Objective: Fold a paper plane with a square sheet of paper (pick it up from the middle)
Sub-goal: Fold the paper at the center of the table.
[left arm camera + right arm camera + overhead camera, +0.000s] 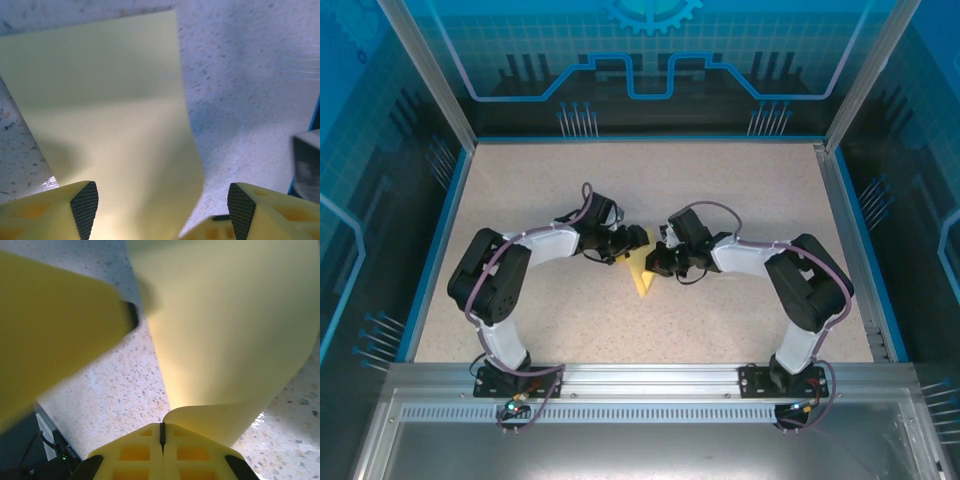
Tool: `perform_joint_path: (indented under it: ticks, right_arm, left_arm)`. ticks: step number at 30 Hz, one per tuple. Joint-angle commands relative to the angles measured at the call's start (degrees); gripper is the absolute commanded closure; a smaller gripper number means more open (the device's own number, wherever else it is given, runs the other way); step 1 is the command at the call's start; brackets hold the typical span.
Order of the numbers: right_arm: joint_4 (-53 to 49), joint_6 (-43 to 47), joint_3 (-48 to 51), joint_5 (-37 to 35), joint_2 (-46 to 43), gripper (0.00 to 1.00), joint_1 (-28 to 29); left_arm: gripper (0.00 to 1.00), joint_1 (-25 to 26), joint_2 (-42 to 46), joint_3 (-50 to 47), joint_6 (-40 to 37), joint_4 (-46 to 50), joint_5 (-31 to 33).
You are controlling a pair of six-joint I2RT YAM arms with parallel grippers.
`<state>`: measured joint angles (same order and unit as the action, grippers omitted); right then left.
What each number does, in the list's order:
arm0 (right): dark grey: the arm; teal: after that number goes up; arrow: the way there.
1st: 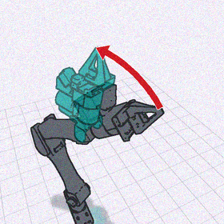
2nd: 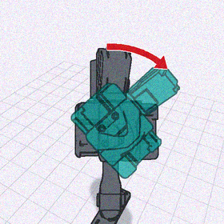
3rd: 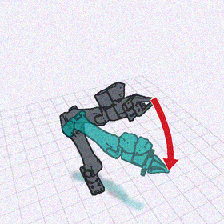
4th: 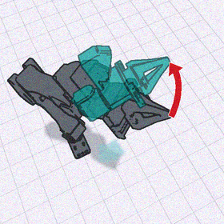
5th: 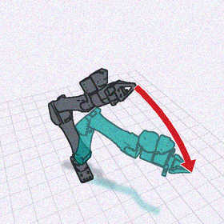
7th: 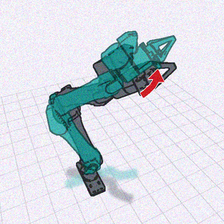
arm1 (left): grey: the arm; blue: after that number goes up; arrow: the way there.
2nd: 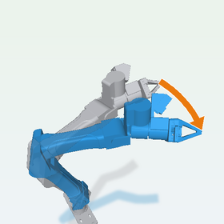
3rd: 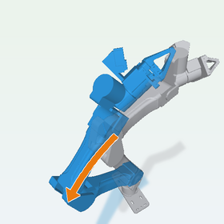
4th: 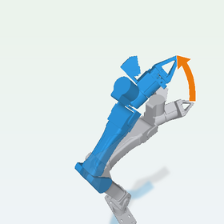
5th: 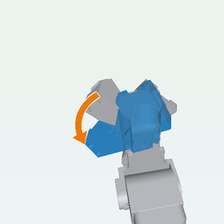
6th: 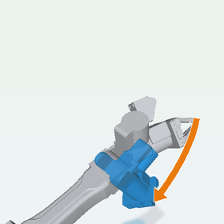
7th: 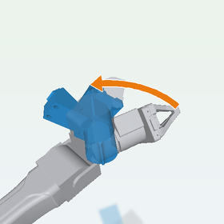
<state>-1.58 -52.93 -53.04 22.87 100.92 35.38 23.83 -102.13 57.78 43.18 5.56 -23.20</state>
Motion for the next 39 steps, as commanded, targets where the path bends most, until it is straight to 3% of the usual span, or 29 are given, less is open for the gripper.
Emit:
perform_joint_path:
  ticks: [1,5,14,23,39]
  right_arm:
    - [-2.0,-0.1,-1.2,-0.6,0.9,1.00,0.8]
    - [-2.0,0.0,-1.4,-0.6,0.9,1.00,0.8]
    - [1.5,-0.4,-1.8,1.2,1.6,1.00,1.0]
    - [4.9,-1.2,-3.7,1.2,4.5,1.00,1.4]
    - [1.7,0.9,-6.7,2.6,8.7,1.00,2.2]
  left_arm:
    - [0.26,-1.7,1.2,2.0,-0.5,1.3,0.7]
    - [0.29,-2.2,-2.1,3.4,-0.4,1.4,0.7]
    - [0.49,-2.2,-5.9,3.9,-0.5,3.5,3.4]
    - [0.50,-2.2,-6.8,3.2,-0.3,3.0,2.7]
    - [0.50,-2.2,-7.1,3.5,-0.8,3.1,1.8]
